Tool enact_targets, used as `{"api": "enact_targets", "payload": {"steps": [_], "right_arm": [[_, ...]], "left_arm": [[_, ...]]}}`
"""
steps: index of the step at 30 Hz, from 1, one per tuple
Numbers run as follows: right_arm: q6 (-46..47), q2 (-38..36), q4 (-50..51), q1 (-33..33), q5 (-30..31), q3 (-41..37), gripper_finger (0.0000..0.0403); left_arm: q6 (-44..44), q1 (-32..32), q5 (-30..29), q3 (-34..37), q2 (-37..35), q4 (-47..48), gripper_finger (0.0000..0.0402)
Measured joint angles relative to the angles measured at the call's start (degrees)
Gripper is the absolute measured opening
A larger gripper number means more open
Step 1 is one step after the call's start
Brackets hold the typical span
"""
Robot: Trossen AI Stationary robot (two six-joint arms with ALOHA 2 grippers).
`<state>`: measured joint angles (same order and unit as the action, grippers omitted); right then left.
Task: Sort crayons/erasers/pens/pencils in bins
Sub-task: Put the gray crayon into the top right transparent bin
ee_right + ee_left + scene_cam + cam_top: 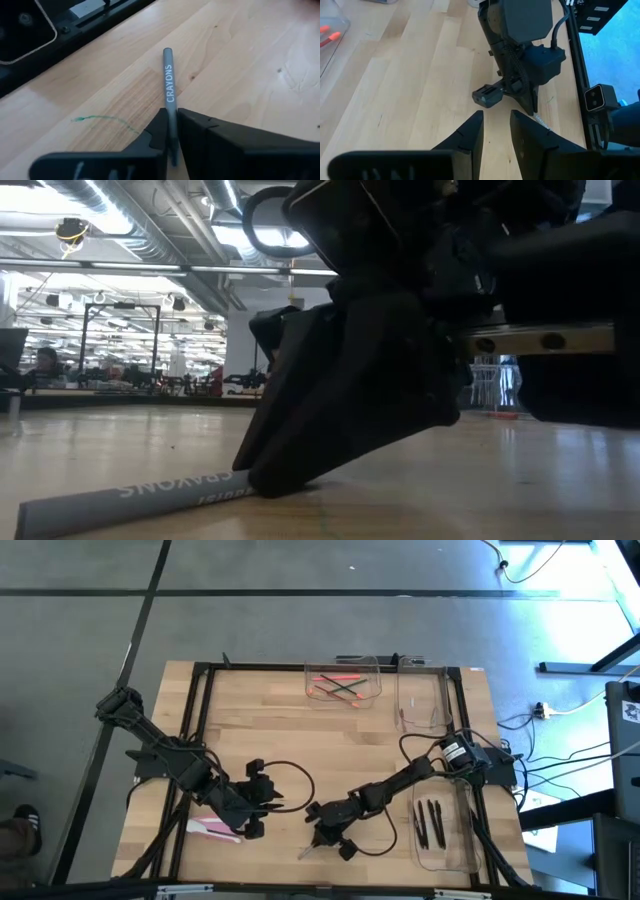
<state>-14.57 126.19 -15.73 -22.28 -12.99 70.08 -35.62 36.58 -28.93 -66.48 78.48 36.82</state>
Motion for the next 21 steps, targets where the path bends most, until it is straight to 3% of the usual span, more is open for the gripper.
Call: {"api": "enact_targets", "payload": {"steps": [21], "right_arm": [[3.9,0.0,-0.8,0.1,0.0,-0.1,0.0039]], "left_arm": [[0.0,0.0,0.0,0.0,0.0,0.0,0.0089]]}}
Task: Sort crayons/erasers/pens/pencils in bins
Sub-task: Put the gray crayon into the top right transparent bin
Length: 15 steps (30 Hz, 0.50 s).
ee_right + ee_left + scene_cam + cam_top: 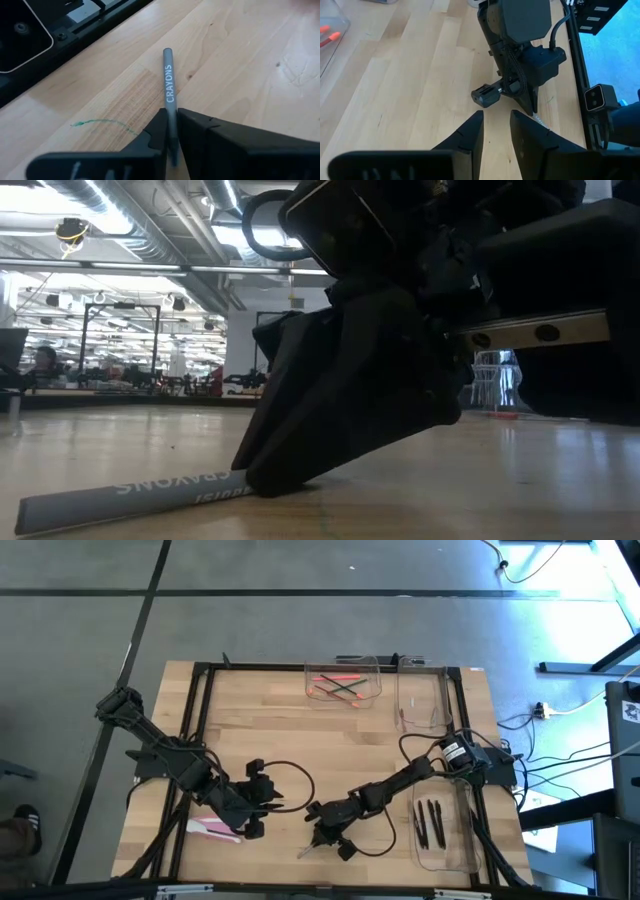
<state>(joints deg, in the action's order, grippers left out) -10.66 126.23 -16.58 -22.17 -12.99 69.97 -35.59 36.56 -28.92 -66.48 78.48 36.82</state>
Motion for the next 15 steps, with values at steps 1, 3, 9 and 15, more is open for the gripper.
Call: {"api": "enact_targets", "payload": {"steps": [1,3,9,15], "right_arm": [[-0.1,0.0,-0.2,0.0,0.0,0.0,0.0039],[-0.1,0.0,-0.3,0.0,0.0,0.0,0.0039],[-0.4,-0.3,-0.1,0.0,0.0,0.0,0.0039],[-0.8,-0.3,-0.1,0.0,0.1,-0.1,0.0039]], "left_arm": [[0.0,0.0,0.0,0.0,0.0,0.0,0.0089],[0.0,0.0,0.0,0.0,0.0,0.0,0.0089],[0.0,0.0,0.0,0.0,0.0,0.0,0.0087],[0.0,0.0,0.0,0.0,0.0,0.0,0.0089]]}}
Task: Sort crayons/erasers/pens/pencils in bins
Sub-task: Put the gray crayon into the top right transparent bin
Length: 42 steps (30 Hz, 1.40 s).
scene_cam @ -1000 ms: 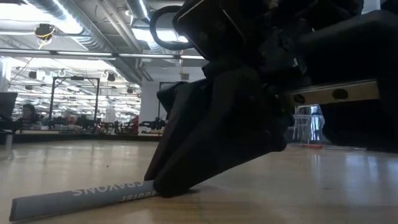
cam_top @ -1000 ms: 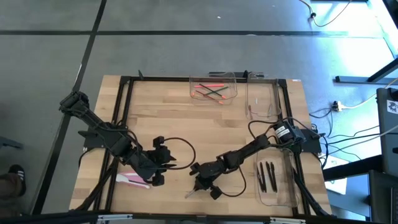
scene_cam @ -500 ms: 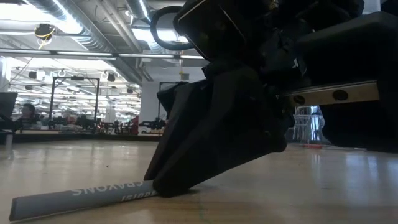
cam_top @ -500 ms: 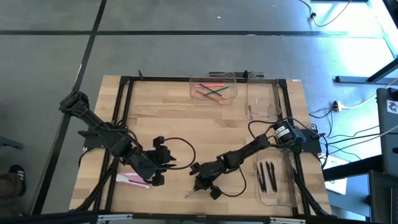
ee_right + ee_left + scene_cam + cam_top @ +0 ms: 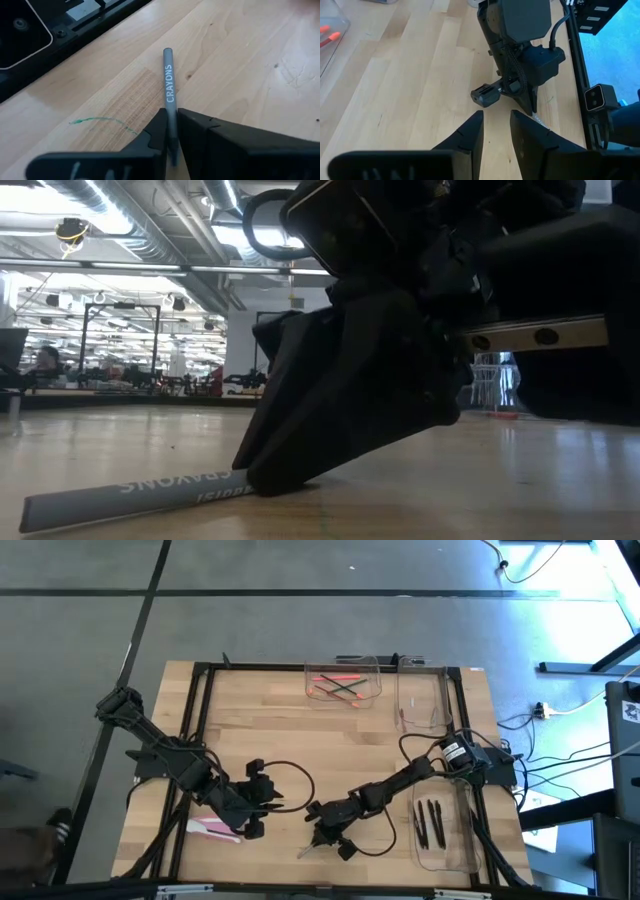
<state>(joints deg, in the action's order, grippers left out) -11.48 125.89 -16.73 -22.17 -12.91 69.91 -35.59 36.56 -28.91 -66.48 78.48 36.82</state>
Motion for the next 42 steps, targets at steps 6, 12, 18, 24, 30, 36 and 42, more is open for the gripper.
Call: {"api": "enact_targets", "payload": {"steps": [6,12,18,24,30,36,42], "right_arm": [[-1.0,0.0,0.3,0.1,0.4,0.4,0.0039],[-1.0,0.0,0.5,0.6,0.9,1.0,0.0039],[-1.1,-0.8,1.3,1.2,1.2,1.0,0.0039],[-1.2,-5.2,6.6,1.6,4.7,1.1,0.0039],[-0.4,-11.1,13.2,2.1,8.2,1.0,0.0039],[0.8,-18.2,21.6,2.7,13.9,0.9,0.0039],[2.7,-26.0,33.0,4.0,21.1,0.9,0.0039]], "left_arm": [[0.0,0.0,0.0,0.0,0.0,0.0,0.0087],[0.0,0.0,0.0,0.0,0.0,0.0,0.0089],[0.0,0.0,0.0,0.0,0.0,0.0,0.0088],[0.0,0.0,0.0,0.0,0.0,0.0,0.0088],[0.0,0.0,0.0,0.0,0.0,0.0,0.0088],[0.0,0.0,0.0,0.0,0.0,0.0,0.0089],[0.2,0.0,0.0,0.0,0.0,0.0,0.0089]]}}
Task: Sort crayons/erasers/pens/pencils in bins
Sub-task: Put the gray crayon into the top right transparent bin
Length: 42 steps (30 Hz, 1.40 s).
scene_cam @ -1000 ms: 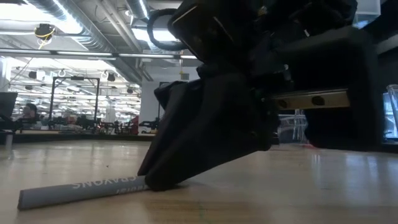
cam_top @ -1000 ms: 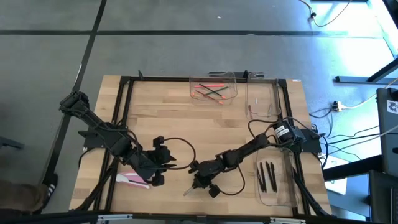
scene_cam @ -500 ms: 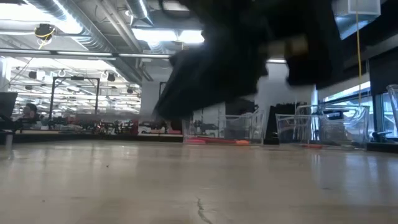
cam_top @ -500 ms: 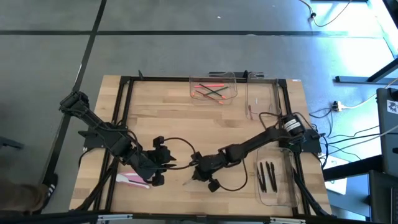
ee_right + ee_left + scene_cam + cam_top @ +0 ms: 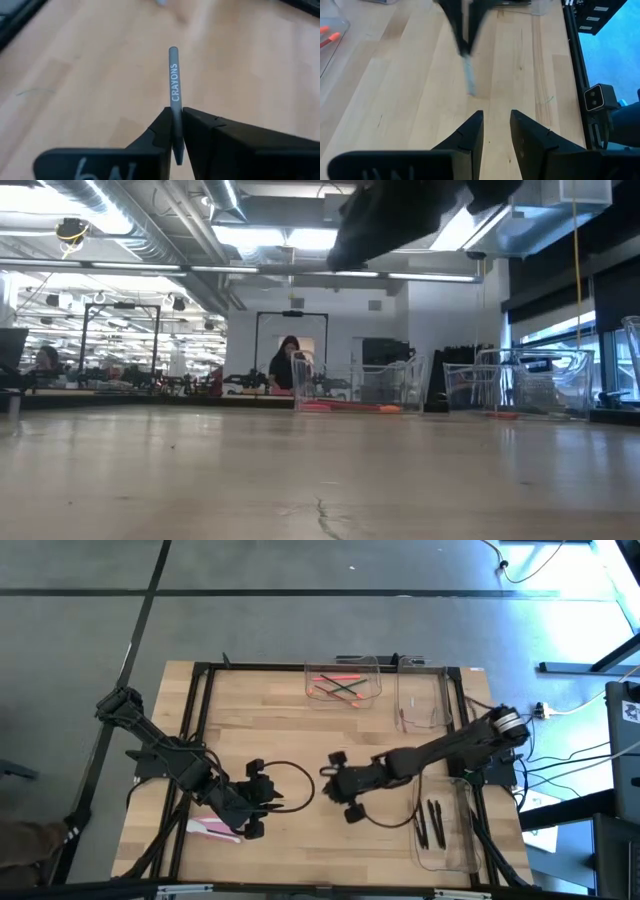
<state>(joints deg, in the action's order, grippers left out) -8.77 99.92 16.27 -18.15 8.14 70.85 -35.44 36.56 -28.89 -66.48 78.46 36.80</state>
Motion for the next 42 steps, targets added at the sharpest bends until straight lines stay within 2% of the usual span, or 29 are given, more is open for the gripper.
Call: {"api": "enact_targets", "payload": {"steps": [7,14,18,27,36,42], "right_arm": [[3.9,-7.4,12.2,2.1,7.4,0.0,0.0039],[7.1,-14.3,21.8,3.9,10.0,0.0,0.0039],[9.0,-17.6,26.5,4.1,14.6,0.0,0.0039],[17.9,-25.0,37.9,4.9,27.6,0.0,0.0039],[30.7,-30.5,49.4,7.3,37.2,0.0,0.0039],[43.4,-31.4,59.5,11.0,40.2,0.0,0.0039]], "left_arm": [[0.0,0.0,0.0,0.0,0.0,-0.1,0.0089],[0.0,0.0,0.0,0.0,0.0,-0.1,0.0089],[0.0,-0.1,-0.2,0.0,0.0,-0.4,0.0089],[0.2,-0.1,-7.0,0.0,0.0,-0.4,0.0089],[0.2,-2.1,-17.9,0.0,0.0,-0.4,0.0089],[0.1,-4.8,-18.4,0.0,0.0,-0.4,0.0089]]}}
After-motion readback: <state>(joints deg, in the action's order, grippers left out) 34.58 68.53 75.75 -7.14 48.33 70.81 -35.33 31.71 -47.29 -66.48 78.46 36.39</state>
